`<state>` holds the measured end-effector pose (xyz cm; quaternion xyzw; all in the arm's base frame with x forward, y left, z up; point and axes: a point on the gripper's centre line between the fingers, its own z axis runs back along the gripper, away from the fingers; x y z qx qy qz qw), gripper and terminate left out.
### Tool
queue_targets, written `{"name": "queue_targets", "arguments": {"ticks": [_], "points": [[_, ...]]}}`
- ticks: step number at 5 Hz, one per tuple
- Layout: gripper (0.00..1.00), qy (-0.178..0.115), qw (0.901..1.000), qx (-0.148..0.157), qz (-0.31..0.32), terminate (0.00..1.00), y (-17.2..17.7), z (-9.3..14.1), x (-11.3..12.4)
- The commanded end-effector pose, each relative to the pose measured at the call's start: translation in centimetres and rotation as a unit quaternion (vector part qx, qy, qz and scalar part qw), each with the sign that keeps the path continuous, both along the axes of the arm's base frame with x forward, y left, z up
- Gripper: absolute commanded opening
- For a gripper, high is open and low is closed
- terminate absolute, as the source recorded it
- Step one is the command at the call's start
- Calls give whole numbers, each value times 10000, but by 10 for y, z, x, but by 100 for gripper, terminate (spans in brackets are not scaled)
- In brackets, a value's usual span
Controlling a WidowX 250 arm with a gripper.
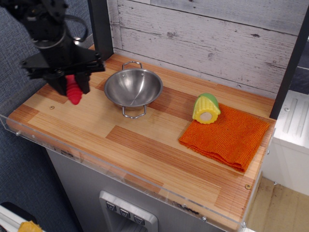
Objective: Move the red spoon to right side of table
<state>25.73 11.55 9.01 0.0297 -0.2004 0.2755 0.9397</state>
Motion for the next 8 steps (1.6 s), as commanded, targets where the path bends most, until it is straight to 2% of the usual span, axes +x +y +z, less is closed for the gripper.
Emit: {"name": "queue_targets", "arguments": {"ticks": [1,2,3,5,7,8], "points": [[0,-529,9944,58,-916,0,-60,38,19],[0,-591,9881,7,-1420,0,-90,45,23],[0,-538,9806,-171,-1877,0,-115,41,28],[0,-250,9654,-526,-2541,0,-165,23,24],[0,29,9498,-553,-3080,0,-198,4,10],[0,251,9452,-596,-3201,0,-202,-14,5]]}}
